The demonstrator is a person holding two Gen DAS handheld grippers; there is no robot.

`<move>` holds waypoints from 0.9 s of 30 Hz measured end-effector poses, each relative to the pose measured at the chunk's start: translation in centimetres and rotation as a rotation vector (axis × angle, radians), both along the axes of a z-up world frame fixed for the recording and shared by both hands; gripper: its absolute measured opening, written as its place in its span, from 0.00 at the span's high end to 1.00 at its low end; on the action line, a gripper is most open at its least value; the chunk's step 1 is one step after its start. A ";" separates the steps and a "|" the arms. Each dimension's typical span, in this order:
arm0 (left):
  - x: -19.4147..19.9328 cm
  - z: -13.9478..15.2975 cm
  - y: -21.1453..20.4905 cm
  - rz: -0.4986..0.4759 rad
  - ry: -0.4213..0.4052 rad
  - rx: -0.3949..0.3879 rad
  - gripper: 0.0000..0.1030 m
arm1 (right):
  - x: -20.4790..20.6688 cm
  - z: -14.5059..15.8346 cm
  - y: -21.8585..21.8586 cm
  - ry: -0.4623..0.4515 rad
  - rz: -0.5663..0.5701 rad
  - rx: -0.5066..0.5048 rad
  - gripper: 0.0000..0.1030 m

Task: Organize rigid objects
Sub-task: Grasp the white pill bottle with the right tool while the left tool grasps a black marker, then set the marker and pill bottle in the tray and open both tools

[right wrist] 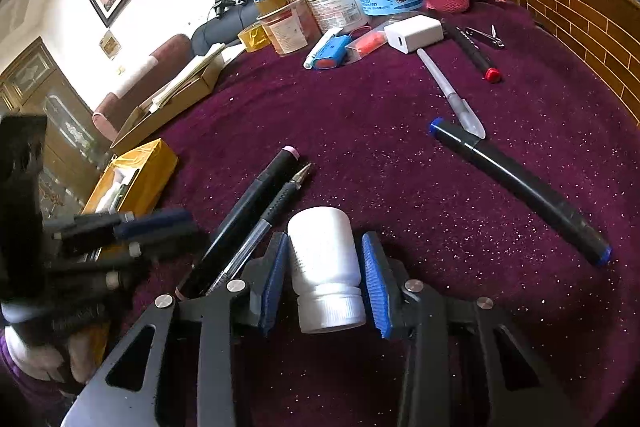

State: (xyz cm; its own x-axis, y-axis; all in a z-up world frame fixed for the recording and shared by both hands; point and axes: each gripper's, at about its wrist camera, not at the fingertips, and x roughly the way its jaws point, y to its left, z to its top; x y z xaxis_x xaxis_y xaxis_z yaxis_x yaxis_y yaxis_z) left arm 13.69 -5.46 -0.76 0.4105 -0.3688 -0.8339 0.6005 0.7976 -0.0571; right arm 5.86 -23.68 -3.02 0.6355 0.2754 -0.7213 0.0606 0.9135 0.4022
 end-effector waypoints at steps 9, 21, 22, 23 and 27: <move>-0.1 -2.9 -3.5 -0.026 -0.087 0.089 0.74 | 0.1 -0.2 0.2 0.001 -0.006 -0.023 0.67; -1.7 0.5 1.2 0.047 -0.057 -0.068 0.89 | 0.1 -0.3 0.4 -0.009 -0.008 -0.044 0.67; -2.3 1.0 1.6 0.049 -0.068 -0.072 0.89 | 0.1 -0.3 0.4 -0.009 -0.008 -0.047 0.67; -2.9 1.5 2.1 0.051 -0.084 -0.073 0.88 | 0.1 -0.3 0.5 -0.009 -0.009 -0.052 0.67; -5.4 3.4 5.4 0.072 -0.113 -0.124 0.88 | 0.3 -0.2 0.9 0.000 -0.018 -0.089 0.70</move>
